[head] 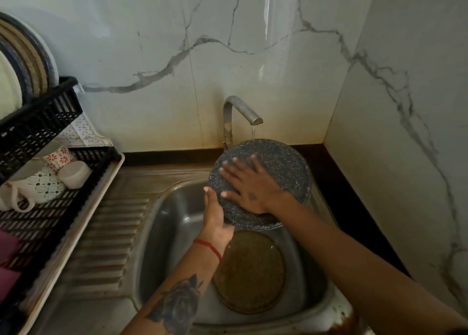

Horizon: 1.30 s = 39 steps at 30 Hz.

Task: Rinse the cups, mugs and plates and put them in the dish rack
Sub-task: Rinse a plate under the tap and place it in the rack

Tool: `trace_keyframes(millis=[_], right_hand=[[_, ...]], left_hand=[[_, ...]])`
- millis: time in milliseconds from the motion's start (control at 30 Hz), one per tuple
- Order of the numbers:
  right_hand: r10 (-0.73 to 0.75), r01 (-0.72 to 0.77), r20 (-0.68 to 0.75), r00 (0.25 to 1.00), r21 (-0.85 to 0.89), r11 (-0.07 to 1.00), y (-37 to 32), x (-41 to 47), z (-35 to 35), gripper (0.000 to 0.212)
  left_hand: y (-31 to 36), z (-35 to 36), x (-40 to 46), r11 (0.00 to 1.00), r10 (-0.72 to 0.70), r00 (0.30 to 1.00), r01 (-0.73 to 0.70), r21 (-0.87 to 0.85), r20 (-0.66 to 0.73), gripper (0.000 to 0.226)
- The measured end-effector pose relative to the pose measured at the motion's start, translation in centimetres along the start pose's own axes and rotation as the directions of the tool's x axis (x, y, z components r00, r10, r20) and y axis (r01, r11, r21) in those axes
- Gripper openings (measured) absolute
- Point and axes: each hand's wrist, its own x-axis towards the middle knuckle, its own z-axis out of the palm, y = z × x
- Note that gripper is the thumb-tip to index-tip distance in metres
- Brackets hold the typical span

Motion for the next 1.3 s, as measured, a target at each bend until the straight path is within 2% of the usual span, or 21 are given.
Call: trace_keyframes(millis=[100, 167, 233, 333, 400, 467, 533, 600, 667, 700, 733, 800, 833, 900, 1000, 1067, 1100, 1167, 1233, 1300], right_hand=[[-0.143, 0.143, 0.016, 0.990, -0.012, 0.990, -1.0, 0.5, 0.3, 0.062], [-0.113, 0.113, -0.014, 0.994, 0.011, 0.994, 0.8, 0.6, -0.1, 0.063], [0.074, -0.069, -0.062, 0.995, 0.079, 0.994, 3.2, 0.5, -0.4, 0.066], [0.412, -0.389, -0.091, 0.907, 0.196, 0.900, 4.2, 0.5, 0.0, 0.066], [0.495, -0.466, -0.083, 0.865, 0.232, 0.854, 2.4, 1.4, 0.2, 0.072], [0.394, -0.365, -0.119, 0.911, 0.213, 0.907, -0.2, 2.2, 0.4, 0.073], [0.157, -0.125, -0.199, 0.967, 0.163, 0.979, -2.1, 2.4, 0.6, 0.068], [-0.071, 0.107, -0.261, 0.963, 0.125, 0.986, -2.2, 1.9, 0.7, 0.064], [-0.151, 0.189, -0.306, 0.940, 0.100, 0.977, -1.0, 1.3, 1.0, 0.063], [-0.096, 0.140, -0.326, 0.941, 0.113, 0.984, -0.2, 1.3, 1.1, 0.065], [0.027, 0.030, -0.332, 0.943, 0.166, 0.986, 0.7, 1.3, 1.3, 0.068], [0.334, -0.232, -0.248, 0.909, 0.365, 0.902, 2.1, 1.5, 1.5, 0.069], [0.418, -0.307, -0.191, 0.888, 0.430, 0.849, 2.3, 1.7, 1.6, 0.069], [0.407, -0.299, -0.190, 0.893, 0.426, 0.854, 1.2, 2.2, 1.4, 0.072], [0.111, -0.014, -0.306, 0.945, 0.303, 0.953, -1.1, 3.2, 0.9, 0.078], [0.000, 0.087, -0.337, 0.941, 0.244, 0.966, -0.9, 4.0, 0.4, 0.077], [0.017, 0.078, -0.349, 0.937, 0.256, 0.964, -0.1, 4.4, 0.1, 0.077], [0.153, -0.030, -0.356, 0.922, 0.329, 0.944, 2.1, 4.6, -0.2, 0.077], [0.283, -0.164, -0.309, 0.908, 0.358, 0.919, 4.1, 4.6, -0.1, 0.075], [0.339, -0.237, -0.264, 0.903, 0.352, 0.906, 4.6, 4.8, 0.2, 0.070]], left_hand=[[0.1, -0.4, 0.0, 0.998, -0.032, 0.996, 0.036, -0.048, 0.087, 0.060], [0.2, -0.7, -0.4, 0.995, -0.048, 0.990, 0.059, -0.084, 0.131, 0.056], [0.2, -1.1, -0.7, 0.992, -0.055, 0.983, 0.075, -0.106, 0.176, 0.052], [0.2, -1.2, -1.0, 0.991, -0.071, 0.959, 0.099, -0.090, 0.274, 0.051], [0.3, -1.0, -1.1, 0.993, -0.083, 0.950, 0.105, -0.057, 0.300, 0.057], [0.6, -0.8, -1.1, 0.995, -0.095, 0.947, 0.100, 0.001, 0.308, 0.064], [1.4, -0.9, -1.0, 0.997, -0.083, 0.948, 0.081, 0.020, 0.308, 0.066], [2.4, -1.5, -0.8, 0.998, -0.060, 0.949, 0.064, -0.003, 0.310, 0.067], [3.1, -1.9, -0.9, 0.999, -0.049, 0.953, 0.049, 0.008, 0.300, 0.067], [3.3, -2.1, -1.0, 0.999, -0.039, 0.952, 0.036, 0.016, 0.303, 0.067], [3.3, -2.3, -1.1, 1.000, -0.029, 0.951, 0.024, 0.020, 0.308, 0.068], [3.4, -2.5, -1.2, 1.000, -0.012, 0.952, 0.007, 0.016, 0.306, 0.068], [3.4, -2.4, -1.3, 1.000, -0.003, 0.955, -0.002, 0.018, 0.297, 0.066], [3.5, -2.3, -1.4, 0.999, 0.007, 0.957, -0.017, 0.032, 0.291, 0.063], [3.7, -1.8, -1.7, 0.999, -0.011, 0.952, -0.003, 0.047, 0.307, 0.058], [4.0, -1.5, -1.8, 0.999, -0.007, 0.949, -0.007, 0.040, 0.316, 0.056], [4.2, -1.4, -1.8, 0.999, 0.006, 0.950, -0.021, 0.046, 0.313, 0.055], [4.6, -1.4, -1.8, 0.996, 0.042, 0.951, -0.064, 0.063, 0.305, 0.054], [4.8, -1.5, -1.8, 0.993, 0.072, 0.950, -0.096, 0.066, 0.304, 0.052], [4.7, -1.5, -1.8, 0.993, 0.081, 0.948, -0.102, 0.054, 0.307, 0.050]])
